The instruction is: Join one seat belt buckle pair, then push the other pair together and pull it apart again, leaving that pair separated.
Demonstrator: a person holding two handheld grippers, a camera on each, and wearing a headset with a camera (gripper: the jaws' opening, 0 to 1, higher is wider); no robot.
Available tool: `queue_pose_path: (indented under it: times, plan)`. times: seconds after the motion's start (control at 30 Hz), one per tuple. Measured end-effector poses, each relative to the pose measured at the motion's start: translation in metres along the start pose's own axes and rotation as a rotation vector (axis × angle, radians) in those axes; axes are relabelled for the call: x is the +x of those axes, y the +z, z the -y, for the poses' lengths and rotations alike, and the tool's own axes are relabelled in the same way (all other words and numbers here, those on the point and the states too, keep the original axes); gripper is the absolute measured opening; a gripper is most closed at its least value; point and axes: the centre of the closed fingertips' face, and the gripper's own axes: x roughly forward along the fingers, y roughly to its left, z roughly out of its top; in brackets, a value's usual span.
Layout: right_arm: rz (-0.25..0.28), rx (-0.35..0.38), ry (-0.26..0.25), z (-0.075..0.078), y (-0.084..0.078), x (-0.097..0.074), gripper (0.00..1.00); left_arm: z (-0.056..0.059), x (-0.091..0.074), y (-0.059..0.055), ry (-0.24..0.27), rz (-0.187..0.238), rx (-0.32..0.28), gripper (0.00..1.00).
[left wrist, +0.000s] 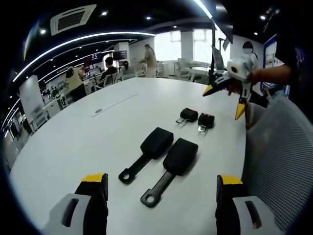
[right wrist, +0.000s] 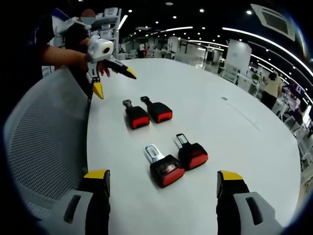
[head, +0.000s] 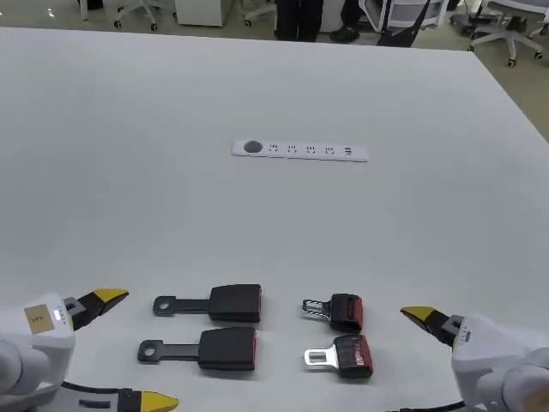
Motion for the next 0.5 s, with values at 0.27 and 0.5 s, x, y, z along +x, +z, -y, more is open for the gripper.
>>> queue_pose_path:
  times: [0.27,0.5]
  plan:
    - [-0.023,-0.063,0.028,0.005,0.001,0.002,0.79,0.004,0.009,0.002,-0.051,-0.032,0.052,0.85]
    - [-0.043,-0.124,0.062,0.008,0.000,0.008,0.68,0.005,0.019,0.000,-0.101,-0.061,0.095,0.76]
